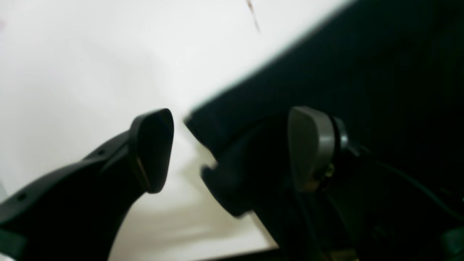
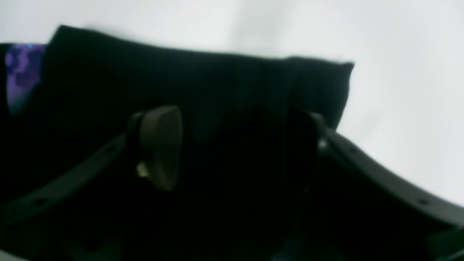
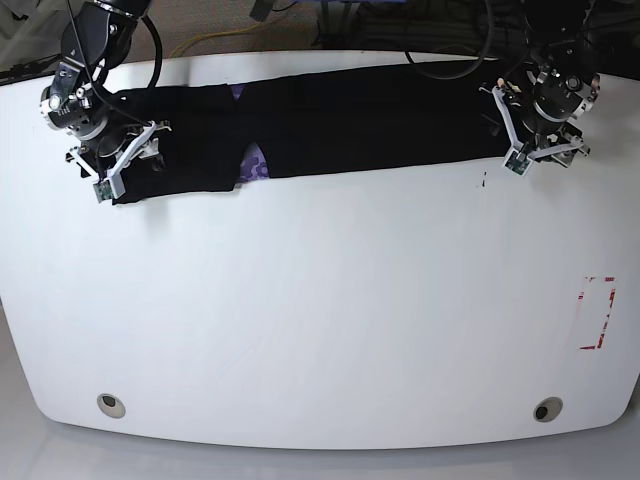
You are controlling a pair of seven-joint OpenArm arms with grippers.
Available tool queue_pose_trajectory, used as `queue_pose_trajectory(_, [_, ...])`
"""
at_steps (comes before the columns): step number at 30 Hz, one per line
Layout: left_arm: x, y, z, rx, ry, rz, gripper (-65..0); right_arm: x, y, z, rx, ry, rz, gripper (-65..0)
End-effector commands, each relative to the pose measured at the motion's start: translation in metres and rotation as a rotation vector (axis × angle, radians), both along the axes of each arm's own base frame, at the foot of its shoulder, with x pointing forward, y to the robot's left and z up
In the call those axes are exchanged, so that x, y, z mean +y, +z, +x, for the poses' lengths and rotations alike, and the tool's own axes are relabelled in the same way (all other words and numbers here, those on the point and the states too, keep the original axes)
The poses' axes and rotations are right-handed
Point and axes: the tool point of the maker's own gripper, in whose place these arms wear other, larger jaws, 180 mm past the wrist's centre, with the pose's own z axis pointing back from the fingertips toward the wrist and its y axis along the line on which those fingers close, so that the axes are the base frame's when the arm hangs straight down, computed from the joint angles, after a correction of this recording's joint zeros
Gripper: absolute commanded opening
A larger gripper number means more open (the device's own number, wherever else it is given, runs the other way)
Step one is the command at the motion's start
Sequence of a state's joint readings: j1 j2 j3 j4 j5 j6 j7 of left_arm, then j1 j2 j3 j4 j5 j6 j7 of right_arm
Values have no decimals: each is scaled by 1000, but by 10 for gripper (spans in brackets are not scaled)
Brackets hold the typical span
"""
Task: Fold the T-shirt properly
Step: 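Release the folded edge and reposition both grippers on the folded strip, then pull the folded strip toward the table centre with both grippers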
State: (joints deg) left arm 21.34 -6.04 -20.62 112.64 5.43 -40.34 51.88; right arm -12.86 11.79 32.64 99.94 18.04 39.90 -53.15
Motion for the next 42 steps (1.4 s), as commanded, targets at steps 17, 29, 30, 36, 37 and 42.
queue_pose_trajectory(17, [22, -24, -29, 117, -12, 40, -250, -7, -41, -54, 155, -19, 34, -293])
queue_pose_trajectory(29, [33, -38, 44, 75, 65, -41, -250, -18, -37, 15, 72, -72, 107, -293])
queue_pose_trajectory(30, [34, -35, 50, 62, 65, -43, -249, -18, -36, 22, 64, -74, 113, -293])
queue_pose_trajectory(36, [34, -4, 86, -41, 59, -35, -249, -17, -24, 44, 21, -71, 122, -293])
queue_pose_trajectory(37, [34, 4, 89, -55, 58, -23, -247, -17, -24, 45, 18, -71, 122, -293])
queue_pose_trajectory(42, [31, 52, 99, -140, 48, 28, -247, -17, -22, 47, 13, -70, 122, -293])
